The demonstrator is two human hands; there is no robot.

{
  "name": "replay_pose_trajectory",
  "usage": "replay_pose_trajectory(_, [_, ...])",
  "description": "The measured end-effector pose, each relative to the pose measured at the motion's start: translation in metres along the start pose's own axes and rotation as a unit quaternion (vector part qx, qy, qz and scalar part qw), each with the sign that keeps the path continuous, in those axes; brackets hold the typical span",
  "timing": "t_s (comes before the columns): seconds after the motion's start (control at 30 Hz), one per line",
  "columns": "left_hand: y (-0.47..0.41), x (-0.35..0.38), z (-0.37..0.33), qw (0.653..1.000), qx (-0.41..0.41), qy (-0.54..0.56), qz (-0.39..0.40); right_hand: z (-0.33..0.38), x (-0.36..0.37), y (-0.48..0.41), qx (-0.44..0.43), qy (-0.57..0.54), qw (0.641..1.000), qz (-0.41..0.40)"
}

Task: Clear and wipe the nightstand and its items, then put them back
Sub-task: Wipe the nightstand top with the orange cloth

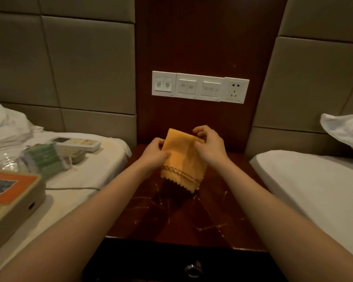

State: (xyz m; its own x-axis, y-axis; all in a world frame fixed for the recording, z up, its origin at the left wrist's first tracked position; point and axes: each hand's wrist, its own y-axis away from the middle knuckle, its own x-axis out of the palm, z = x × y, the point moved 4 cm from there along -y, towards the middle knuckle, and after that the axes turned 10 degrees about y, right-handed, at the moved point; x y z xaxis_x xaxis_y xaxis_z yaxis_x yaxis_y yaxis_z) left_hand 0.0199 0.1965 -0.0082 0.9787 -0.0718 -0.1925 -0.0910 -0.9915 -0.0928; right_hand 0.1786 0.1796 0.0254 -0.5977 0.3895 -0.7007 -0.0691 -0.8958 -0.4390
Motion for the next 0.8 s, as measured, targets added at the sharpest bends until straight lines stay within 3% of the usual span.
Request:
replay_pose_trajectory(0.1, [-0.032,-0.013,0.018,0.999,-0.026,-0.012,-0.031,0.004,0.038,-0.018,-0.056,0.064,0.995,0.047])
replay_pose_trajectory(0.3, [-0.093,-0.045,0.053,0.984,-0.097,-0.098,-0.108,0.0,0.123,-0.031,-0.11,0.124,0.938,0.304])
replay_pose_trajectory(0.4, [-0.104,-0.049,0.055,0.971,-0.102,-0.19,-0.103,-0.003,0.146,-0.047,-0.126,0.191,0.92,0.318])
replay_pose_trajectory(0.5, [-0.113,-0.053,0.047,0.943,0.011,-0.317,-0.102,-0.003,0.158,-0.073,-0.132,0.227,0.918,0.298])
replay_pose_trajectory(0.57, [-0.118,-0.048,0.044,0.921,0.093,-0.377,-0.035,-0.002,0.162,-0.084,-0.134,0.245,0.913,0.298])
replay_pose_trajectory(0.6, [-0.121,-0.045,0.047,0.917,0.093,-0.387,0.018,-0.002,0.164,-0.089,-0.132,0.25,0.911,0.299])
replay_pose_trajectory(0.7, [-0.128,-0.039,0.06,0.924,0.013,-0.362,0.122,-0.006,0.177,-0.101,-0.111,0.247,0.909,0.316])
replay_pose_trajectory(0.8, [-0.138,-0.044,0.077,0.908,-0.018,-0.398,0.129,-0.011,0.188,-0.11,-0.095,0.258,0.903,0.33])
